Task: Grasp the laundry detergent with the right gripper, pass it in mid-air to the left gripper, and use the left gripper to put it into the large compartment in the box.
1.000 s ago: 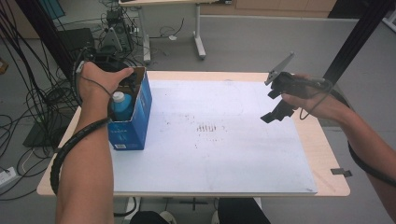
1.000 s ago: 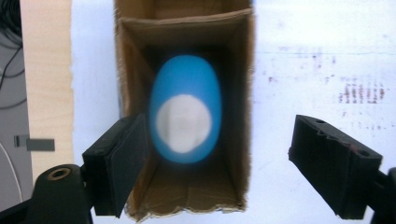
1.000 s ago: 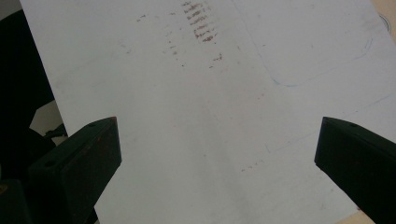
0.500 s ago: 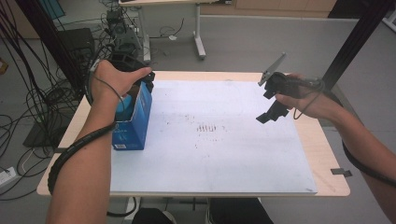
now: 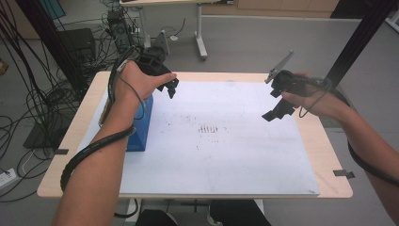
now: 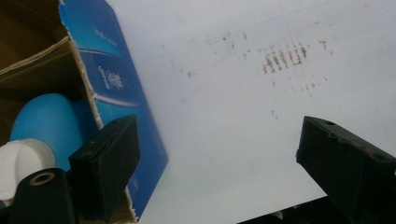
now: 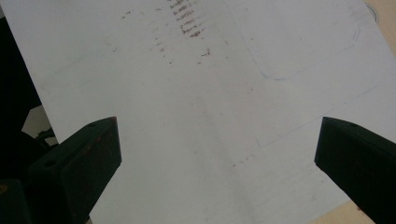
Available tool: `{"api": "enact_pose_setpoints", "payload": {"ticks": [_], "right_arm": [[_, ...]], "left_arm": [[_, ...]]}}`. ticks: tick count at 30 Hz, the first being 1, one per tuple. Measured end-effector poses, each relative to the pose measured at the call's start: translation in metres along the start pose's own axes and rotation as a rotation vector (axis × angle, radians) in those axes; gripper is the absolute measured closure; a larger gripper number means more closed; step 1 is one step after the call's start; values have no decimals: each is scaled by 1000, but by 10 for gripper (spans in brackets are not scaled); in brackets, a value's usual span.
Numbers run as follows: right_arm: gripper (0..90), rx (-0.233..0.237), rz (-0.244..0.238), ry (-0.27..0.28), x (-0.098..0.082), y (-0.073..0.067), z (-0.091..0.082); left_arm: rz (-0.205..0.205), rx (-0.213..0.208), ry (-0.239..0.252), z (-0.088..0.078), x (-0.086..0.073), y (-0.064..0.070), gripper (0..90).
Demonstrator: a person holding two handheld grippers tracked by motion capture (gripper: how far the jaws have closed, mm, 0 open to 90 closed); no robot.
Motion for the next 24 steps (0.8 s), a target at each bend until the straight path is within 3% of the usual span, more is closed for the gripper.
{"api": "enact_pose_setpoints", "payload": {"ticks": [11, 24], "right_arm": [[4, 1, -5, -7, -1, -1, 1], [4, 2, -12, -13, 0, -2, 1]], "left_arm": [[17, -3, -15, 4, -2, 7, 138], [19, -7, -18, 5, -3, 5, 138]]}}
Point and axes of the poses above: each handheld gripper's, and its own axes: z roughly forward along the jaws, x roughly out of its top, y roughly to its right, the point moved 9 cm from there along z, roughly forward along the jaws, and after that the axes turned 3 degrees about -z, right-handed, at the moved point
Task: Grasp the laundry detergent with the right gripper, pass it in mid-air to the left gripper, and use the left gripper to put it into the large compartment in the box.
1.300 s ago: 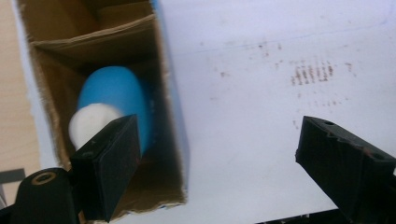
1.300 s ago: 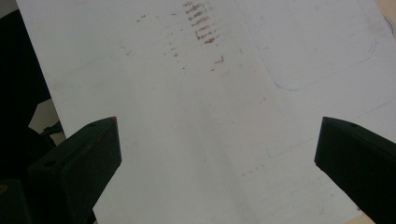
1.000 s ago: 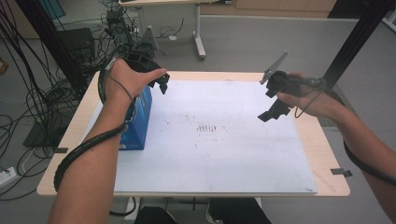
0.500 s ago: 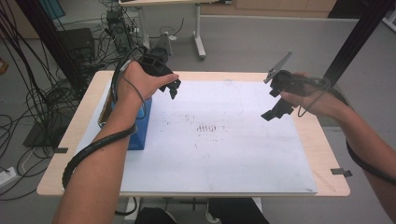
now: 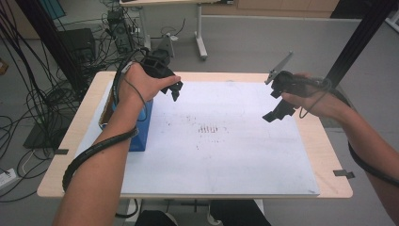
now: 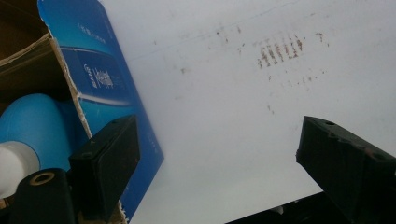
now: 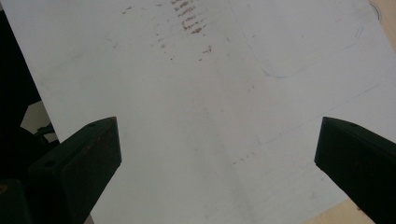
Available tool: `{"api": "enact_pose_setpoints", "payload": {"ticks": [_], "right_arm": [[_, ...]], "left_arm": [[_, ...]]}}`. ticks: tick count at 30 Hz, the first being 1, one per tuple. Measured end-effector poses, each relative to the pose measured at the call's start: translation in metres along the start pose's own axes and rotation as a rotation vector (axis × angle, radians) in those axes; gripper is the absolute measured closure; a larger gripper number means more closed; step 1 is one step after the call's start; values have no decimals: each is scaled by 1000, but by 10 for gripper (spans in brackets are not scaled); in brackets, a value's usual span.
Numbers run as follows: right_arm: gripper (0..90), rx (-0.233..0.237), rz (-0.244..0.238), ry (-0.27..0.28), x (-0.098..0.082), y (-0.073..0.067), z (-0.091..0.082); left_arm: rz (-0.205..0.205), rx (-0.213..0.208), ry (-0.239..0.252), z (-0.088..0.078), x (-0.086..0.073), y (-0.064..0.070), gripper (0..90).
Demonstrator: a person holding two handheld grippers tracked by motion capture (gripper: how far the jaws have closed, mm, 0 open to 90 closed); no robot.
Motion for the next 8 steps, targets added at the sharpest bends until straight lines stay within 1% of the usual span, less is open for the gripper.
{"api": "enact_pose_setpoints", "payload": {"ticks": [2, 8], "right_arm": [[4, -1, 1, -1, 0, 0, 0], [4, 0, -1, -1, 0, 0, 0]], "left_arm": [[-5, -2, 5, 0, 0, 0, 138], [-4, -4, 12, -1, 0, 1, 139]]}}
Point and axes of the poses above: each handheld gripper's, and its own axes: z roughly forward along the jaws, x roughly out of its top, y roughly to its right, the point moved 9 cm from there along z, roughly forward along the jaws, and after that the axes turned 3 degrees about -z, right-handed, at the moved point
